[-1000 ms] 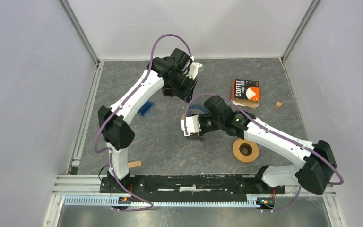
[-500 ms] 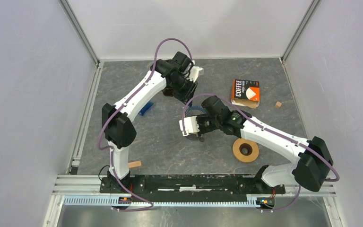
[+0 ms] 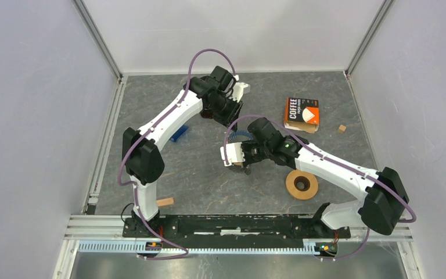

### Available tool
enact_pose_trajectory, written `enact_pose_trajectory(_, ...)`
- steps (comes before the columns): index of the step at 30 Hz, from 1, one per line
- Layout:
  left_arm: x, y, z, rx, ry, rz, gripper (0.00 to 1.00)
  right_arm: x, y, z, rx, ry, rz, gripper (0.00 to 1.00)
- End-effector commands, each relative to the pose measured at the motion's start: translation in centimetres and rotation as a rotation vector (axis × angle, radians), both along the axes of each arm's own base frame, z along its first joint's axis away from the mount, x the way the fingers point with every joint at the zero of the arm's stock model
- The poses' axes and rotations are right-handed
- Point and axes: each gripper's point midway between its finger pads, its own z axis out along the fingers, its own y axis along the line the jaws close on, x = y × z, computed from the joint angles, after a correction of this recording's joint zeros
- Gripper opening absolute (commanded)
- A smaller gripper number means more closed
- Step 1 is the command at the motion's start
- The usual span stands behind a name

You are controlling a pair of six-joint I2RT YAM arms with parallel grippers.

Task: Place the coffee filter in the dripper
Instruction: Place the coffee dripper in the dripper holder.

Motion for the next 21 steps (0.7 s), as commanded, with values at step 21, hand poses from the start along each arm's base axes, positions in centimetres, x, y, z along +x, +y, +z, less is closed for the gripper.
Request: enact_pose_trajectory(21,0.5,0.8,-1.1,0.028,-0.084,-0.060,0.38,0.0,0.1,-1.2,-0.031,-0.013,0.008,0.00)
